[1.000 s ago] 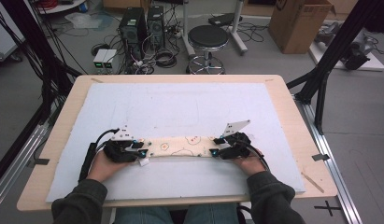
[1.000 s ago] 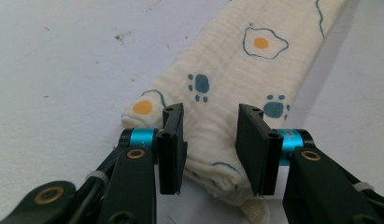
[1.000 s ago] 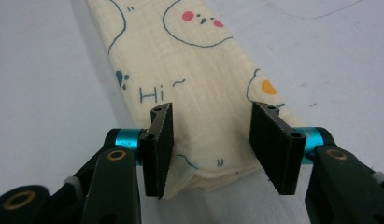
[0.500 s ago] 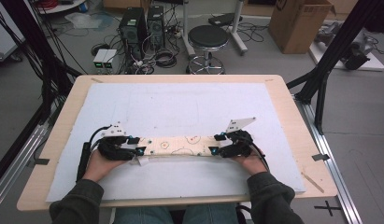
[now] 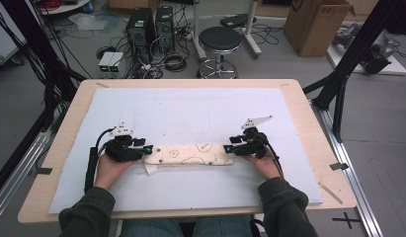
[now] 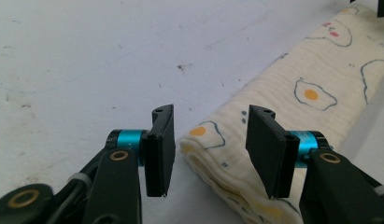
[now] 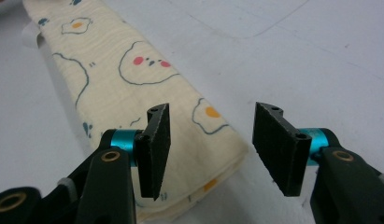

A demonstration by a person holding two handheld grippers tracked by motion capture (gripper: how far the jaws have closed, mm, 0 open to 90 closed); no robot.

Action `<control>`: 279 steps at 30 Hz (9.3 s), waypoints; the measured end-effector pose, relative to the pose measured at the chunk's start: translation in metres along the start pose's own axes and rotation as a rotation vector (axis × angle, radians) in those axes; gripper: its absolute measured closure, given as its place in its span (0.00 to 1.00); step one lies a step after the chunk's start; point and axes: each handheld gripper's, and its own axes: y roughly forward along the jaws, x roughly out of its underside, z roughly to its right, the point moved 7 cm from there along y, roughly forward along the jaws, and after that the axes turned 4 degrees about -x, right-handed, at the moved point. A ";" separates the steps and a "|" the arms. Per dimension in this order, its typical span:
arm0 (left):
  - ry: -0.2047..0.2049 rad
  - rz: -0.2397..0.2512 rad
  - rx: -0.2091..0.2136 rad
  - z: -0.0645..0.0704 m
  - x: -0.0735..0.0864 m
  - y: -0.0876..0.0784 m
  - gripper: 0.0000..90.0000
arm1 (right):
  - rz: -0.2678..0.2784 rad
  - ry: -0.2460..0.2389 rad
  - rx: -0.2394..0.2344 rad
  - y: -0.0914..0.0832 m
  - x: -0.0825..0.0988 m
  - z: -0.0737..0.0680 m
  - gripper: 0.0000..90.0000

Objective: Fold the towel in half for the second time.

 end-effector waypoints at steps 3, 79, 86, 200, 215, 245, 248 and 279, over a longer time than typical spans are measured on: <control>-0.016 -0.022 -0.004 -0.002 0.003 0.003 0.59 | 0.006 0.034 0.002 -0.001 0.001 0.004 0.52; -0.026 0.038 -0.024 -0.015 -0.039 0.019 0.66 | 0.043 0.098 0.107 0.005 -0.042 0.040 0.59; -0.024 0.053 -0.008 -0.010 -0.037 0.013 0.64 | 0.051 0.097 0.094 0.002 -0.044 0.030 0.54; 0.048 0.082 0.041 0.022 -0.009 -0.049 0.34 | 0.121 0.034 0.079 -0.039 -0.032 -0.026 0.14; 0.052 0.085 0.041 0.025 -0.002 -0.056 0.33 | 0.121 0.050 0.083 -0.040 -0.013 -0.021 0.14; 0.074 0.072 0.014 0.028 0.018 -0.069 0.30 | 0.116 0.056 0.086 -0.053 0.019 -0.033 0.14; 0.074 0.069 0.009 0.028 0.021 -0.070 0.30 | 0.119 0.056 0.090 -0.055 0.022 -0.033 0.14; 0.089 0.044 -0.017 0.039 0.046 -0.083 0.28 | 0.151 0.051 0.134 -0.082 0.050 -0.040 0.14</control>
